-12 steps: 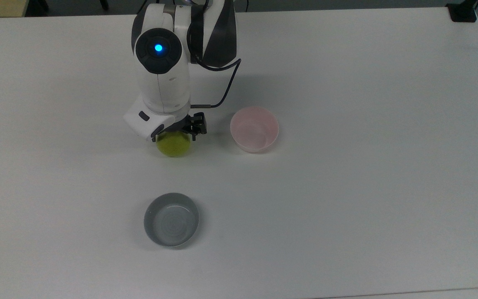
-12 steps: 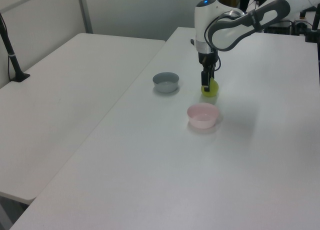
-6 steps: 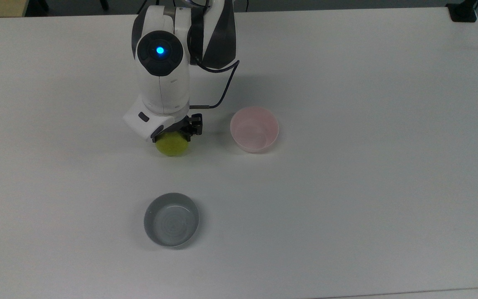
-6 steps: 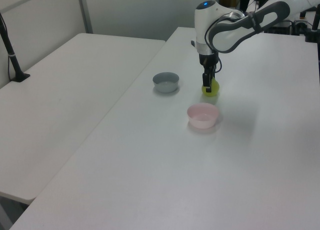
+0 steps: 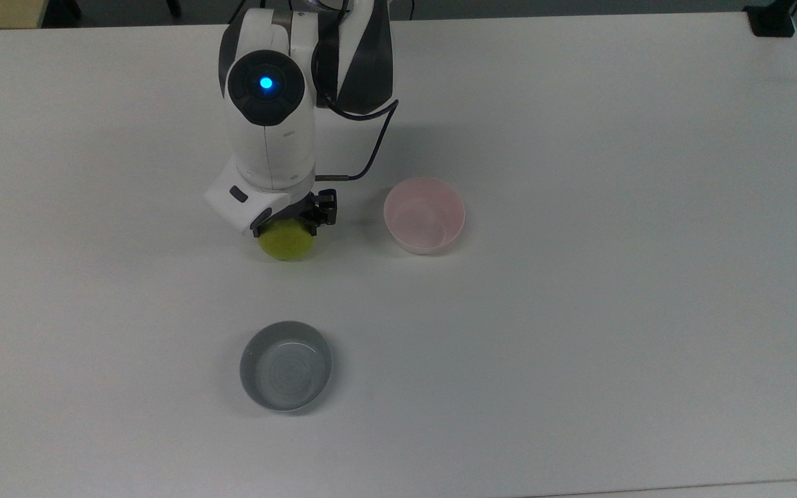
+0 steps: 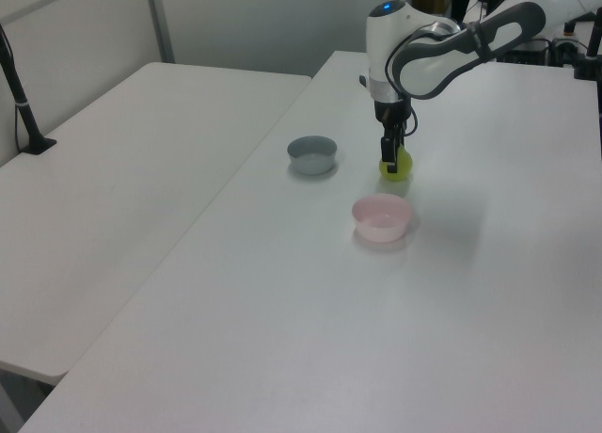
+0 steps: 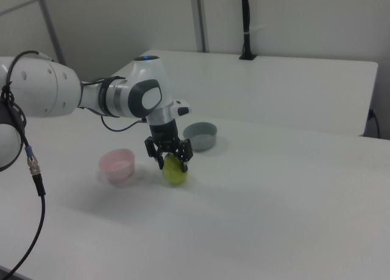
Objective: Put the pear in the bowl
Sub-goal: 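Close the gripper around the green pear, then lift the pear and carry it above the pink bowl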
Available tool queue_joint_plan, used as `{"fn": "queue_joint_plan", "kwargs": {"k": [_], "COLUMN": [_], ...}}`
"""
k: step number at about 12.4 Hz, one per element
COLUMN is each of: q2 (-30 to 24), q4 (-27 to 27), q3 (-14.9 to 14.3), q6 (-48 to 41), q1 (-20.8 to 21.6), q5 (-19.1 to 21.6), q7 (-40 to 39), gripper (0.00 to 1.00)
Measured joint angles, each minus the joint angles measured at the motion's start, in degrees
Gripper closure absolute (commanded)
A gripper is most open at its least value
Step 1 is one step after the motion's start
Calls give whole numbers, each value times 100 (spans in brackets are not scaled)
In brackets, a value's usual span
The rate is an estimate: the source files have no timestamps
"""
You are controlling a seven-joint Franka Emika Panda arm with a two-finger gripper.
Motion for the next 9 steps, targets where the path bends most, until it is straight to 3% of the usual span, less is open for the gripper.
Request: {"fn": "queue_joint_plan", "kwargs": {"k": [3, 9], "q2": [-319, -1056], "q4": [122, 900], "q3": [-2, -45], "q6": [-389, -1479], "q1": [0, -19], "q5": [0, 18], "q7": [1, 6], "gripper": [40, 39]}}
